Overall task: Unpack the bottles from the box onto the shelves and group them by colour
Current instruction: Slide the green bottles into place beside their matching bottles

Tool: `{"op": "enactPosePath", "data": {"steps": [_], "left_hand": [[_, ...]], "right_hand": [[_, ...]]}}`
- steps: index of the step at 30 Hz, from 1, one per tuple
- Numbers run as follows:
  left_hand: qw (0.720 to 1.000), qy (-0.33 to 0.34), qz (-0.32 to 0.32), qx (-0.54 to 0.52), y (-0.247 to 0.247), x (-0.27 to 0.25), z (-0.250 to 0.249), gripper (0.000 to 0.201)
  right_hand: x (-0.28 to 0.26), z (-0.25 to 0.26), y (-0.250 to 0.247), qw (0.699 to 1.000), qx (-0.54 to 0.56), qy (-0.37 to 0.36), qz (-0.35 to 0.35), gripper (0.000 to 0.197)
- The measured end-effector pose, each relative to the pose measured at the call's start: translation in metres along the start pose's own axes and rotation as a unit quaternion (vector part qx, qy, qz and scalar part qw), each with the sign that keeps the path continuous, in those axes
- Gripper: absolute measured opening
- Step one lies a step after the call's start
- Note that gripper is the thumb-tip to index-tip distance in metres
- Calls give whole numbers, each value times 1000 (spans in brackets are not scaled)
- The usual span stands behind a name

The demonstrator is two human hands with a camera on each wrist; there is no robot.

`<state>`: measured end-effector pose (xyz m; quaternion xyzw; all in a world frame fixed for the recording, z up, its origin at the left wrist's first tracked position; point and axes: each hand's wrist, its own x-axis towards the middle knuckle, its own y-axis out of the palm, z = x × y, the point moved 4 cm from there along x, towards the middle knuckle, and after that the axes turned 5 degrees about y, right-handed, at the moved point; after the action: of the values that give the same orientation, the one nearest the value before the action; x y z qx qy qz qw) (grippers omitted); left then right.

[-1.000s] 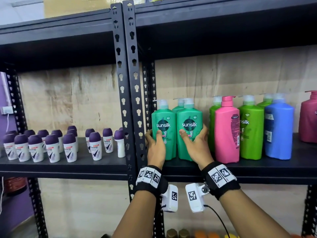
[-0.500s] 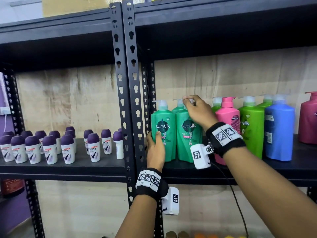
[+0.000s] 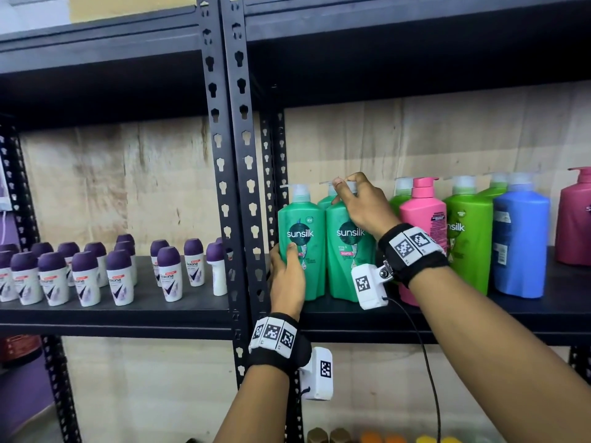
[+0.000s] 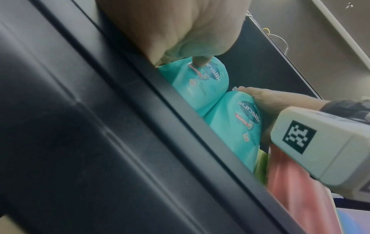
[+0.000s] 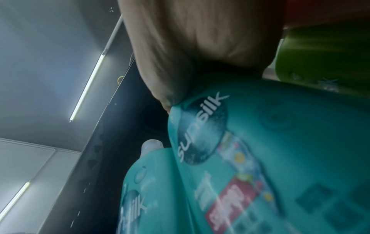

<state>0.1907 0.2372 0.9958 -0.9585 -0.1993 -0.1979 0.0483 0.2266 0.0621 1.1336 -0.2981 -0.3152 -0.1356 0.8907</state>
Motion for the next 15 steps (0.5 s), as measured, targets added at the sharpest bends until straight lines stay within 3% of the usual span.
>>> {"op": "enactPosePath", "data": {"steps": [11, 15], "left_hand": [[1000, 3, 1, -14, 0, -2, 0, 42], [999, 25, 21, -31, 0, -7, -3, 77]], "right_hand": [[-7, 1, -2, 1000, -9, 22, -12, 54], [-25, -6, 0, 999, -22, 14, -24, 73]]}}
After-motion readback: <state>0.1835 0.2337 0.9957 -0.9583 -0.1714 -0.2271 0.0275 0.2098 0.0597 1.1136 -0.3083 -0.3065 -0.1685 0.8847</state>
